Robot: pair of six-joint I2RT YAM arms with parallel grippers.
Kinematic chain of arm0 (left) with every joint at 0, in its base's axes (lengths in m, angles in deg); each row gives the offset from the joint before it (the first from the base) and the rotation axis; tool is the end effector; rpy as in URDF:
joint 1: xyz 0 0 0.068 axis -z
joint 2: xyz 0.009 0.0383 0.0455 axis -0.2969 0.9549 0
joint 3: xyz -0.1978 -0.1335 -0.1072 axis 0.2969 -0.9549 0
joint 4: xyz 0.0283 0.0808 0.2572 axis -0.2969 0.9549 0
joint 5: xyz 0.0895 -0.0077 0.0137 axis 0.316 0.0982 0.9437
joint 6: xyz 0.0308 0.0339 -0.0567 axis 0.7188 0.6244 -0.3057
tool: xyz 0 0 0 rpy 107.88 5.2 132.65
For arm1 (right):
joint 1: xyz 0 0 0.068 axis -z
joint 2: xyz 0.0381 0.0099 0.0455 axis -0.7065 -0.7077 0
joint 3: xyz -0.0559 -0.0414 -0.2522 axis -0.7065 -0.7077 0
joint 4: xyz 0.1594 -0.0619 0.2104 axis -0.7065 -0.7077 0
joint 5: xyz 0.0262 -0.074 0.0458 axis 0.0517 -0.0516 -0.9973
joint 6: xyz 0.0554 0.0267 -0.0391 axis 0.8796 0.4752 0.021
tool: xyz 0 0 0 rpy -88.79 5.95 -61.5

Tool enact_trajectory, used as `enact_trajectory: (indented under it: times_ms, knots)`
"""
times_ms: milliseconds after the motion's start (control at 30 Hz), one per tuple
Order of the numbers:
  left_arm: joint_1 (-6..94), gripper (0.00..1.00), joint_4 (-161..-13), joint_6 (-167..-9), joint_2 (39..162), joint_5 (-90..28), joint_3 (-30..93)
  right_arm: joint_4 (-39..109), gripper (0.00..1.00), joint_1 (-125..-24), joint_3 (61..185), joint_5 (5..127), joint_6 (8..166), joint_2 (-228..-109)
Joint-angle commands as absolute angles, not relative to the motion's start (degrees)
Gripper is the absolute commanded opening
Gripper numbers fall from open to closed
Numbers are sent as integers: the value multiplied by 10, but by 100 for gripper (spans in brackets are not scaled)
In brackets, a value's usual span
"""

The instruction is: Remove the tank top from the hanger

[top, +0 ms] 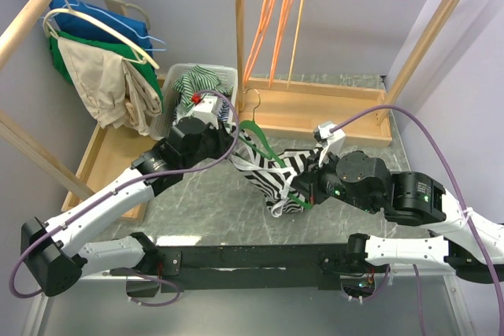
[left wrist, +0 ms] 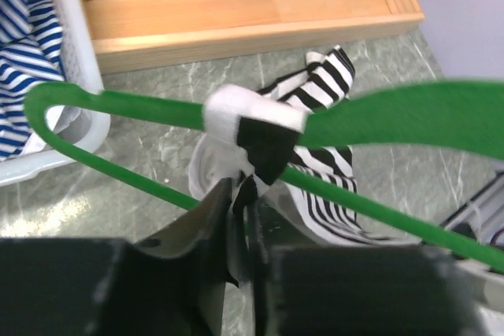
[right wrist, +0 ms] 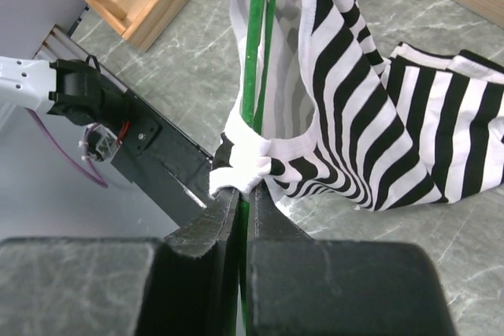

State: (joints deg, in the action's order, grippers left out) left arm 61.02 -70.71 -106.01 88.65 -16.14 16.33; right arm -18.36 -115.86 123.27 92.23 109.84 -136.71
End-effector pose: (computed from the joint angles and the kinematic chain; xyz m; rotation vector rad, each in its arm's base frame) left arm 0.2165 -0.1980 0.3210 0.1791 1.9978 -0.7295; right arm 0.0748 0.1562 0.4116 -0.5389 2.0419 0.7560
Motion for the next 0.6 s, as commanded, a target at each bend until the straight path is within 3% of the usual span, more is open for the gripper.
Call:
enact_trajectory:
  times_ms: [0, 100, 567]
  knots:
    - [609, 8, -714, -1045, 881, -103, 208, -185, 0, -1165, 1255, 930, 1116, -1351]
    - [596, 1, -692, -1037, 880, -70, 222, -214, 0, -1166, 1257, 937, 1126, -1347]
    - [466, 3, -656, -1028, 900, -106, 215, -213, 0, -1169, 1257, 904, 1127, -1302]
